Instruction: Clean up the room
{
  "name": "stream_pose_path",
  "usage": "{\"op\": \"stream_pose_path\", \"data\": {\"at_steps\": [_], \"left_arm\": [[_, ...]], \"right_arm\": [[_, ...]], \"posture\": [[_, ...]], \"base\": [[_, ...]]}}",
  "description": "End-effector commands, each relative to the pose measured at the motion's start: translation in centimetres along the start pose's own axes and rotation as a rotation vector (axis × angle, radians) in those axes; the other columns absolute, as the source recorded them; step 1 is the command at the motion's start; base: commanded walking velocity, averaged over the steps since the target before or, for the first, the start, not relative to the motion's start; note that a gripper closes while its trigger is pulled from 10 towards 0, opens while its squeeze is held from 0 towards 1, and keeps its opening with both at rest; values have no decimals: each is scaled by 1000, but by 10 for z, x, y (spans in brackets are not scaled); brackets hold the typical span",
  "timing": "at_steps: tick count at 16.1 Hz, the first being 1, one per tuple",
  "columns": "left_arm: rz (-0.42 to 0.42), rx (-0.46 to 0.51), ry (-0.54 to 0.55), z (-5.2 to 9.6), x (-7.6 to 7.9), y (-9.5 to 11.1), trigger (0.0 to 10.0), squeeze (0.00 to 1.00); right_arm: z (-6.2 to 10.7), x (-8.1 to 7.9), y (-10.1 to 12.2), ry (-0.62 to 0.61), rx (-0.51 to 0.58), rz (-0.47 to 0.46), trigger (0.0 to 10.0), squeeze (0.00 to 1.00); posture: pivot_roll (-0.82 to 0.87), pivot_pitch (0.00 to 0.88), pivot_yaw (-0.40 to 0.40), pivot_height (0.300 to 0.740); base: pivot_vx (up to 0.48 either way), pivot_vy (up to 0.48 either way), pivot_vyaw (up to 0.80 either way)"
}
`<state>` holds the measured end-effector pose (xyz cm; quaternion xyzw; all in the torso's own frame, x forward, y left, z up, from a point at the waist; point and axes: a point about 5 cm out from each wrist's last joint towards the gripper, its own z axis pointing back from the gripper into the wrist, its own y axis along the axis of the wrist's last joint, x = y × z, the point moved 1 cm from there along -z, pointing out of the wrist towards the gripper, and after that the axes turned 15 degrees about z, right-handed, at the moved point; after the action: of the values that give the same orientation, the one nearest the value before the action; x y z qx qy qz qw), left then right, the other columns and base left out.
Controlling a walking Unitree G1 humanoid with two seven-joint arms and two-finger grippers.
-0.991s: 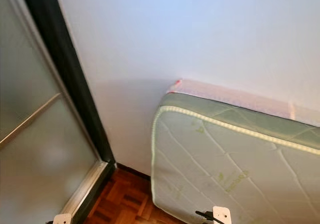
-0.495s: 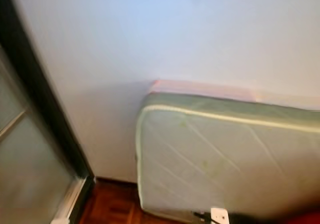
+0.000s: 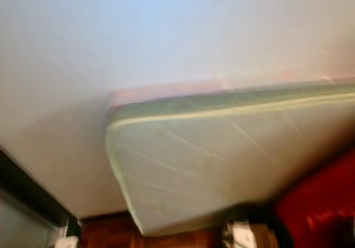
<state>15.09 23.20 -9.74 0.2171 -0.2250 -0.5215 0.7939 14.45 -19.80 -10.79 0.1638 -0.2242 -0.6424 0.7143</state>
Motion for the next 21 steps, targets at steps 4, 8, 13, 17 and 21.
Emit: {"op": "stream_pose_path", "data": {"at_steps": [4, 8, 13, 17, 21], "left_arm": [[34, 21, -50, -16, 42, 43, 10000, 0], [36, 24, -51, -16, 41, 44, 10000, 0], [16, 28, -46, -15, 39, 43, 10000, 0], [-19, 29, -39, -15, 38, 42, 10000, 0], [-25, 31, -29, -15, 37, 43, 10000, 0]], "right_arm": [[0, 51, 21, -29, -52, -15, 10000, 0], [0, 50, 21, -28, -53, -22, 10000, 0], [0, 49, 19, -29, -45, -50, 10000, 0], [0, 49, 18, -43, -38, -64, 10000, 0], [0, 49, 19, -48, -37, -78, 10000, 0]], "posture": [[150, 0, -96, 740], [150, 0, -90, 740], [140, 0, -81, 740], [142, 0, -83, 740], [144, 0, -80, 740]], "base": [[0, 0, -775], [0, 0, -775], [0, 0, -606], [0, -70, 0], [0, -120, -253]]}}
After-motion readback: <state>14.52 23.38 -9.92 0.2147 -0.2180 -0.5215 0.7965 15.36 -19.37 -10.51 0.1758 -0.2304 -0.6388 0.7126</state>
